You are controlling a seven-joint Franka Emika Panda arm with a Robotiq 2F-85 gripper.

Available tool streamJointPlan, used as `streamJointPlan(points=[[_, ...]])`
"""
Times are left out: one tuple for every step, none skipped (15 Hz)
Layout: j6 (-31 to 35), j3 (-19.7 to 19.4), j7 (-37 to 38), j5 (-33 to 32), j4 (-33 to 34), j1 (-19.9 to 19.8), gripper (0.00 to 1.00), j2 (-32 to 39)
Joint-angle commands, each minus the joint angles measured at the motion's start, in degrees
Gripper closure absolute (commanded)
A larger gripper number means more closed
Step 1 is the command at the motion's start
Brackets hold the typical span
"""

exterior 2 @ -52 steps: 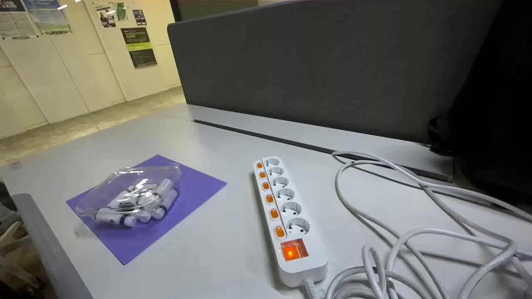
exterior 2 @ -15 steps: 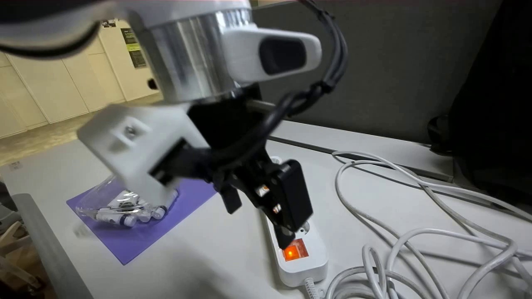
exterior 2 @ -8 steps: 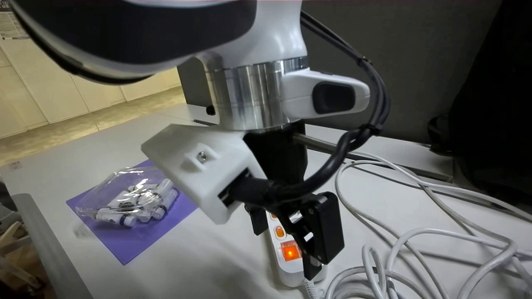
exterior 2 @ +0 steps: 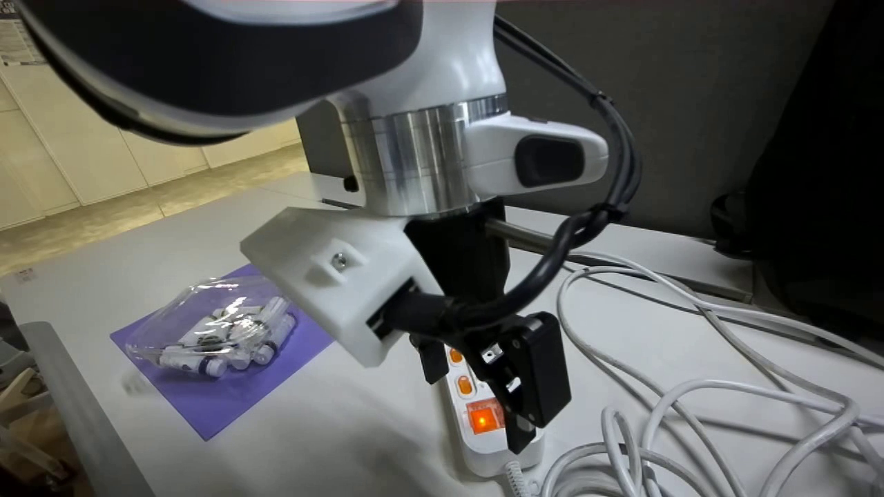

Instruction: Turn on the middle switch of the adapter

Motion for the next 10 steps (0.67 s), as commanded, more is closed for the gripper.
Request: streamJointPlan(points=[[4.03, 0.12, 5.64, -0.04, 1.84, 1.82, 0.00, 1.96], [5.48, -0.25, 7.26, -0.31, 2.30, 2.77, 0.00, 2.64], [6.19, -0.36, 8.21, -0.18, 2.66, 3.46, 0.00, 3.14], [6.73, -0.51, 9.46, 0.04, 3.08, 4.27, 0.25, 3.80], [7.04, -0.58, 10.68, 0.29, 3.50, 5.09, 0.26, 4.55], [7.23, -0.38, 11.89, 1.09, 4.00, 5.64, 0.33, 5.29], [7.36, -0.33, 13.23, 1.83, 4.61, 6.26, 0.40, 6.13], [7.20, -0.22, 14.39, 2.91, 5.28, 6.77, 0.47, 6.91], [7.25, -0.07, 15.63, 4.16, 6.12, 7.24, 0.55, 7.72], [7.60, -0.06, 16.58, 5.32, 6.74, 7.71, 0.62, 8.39]])
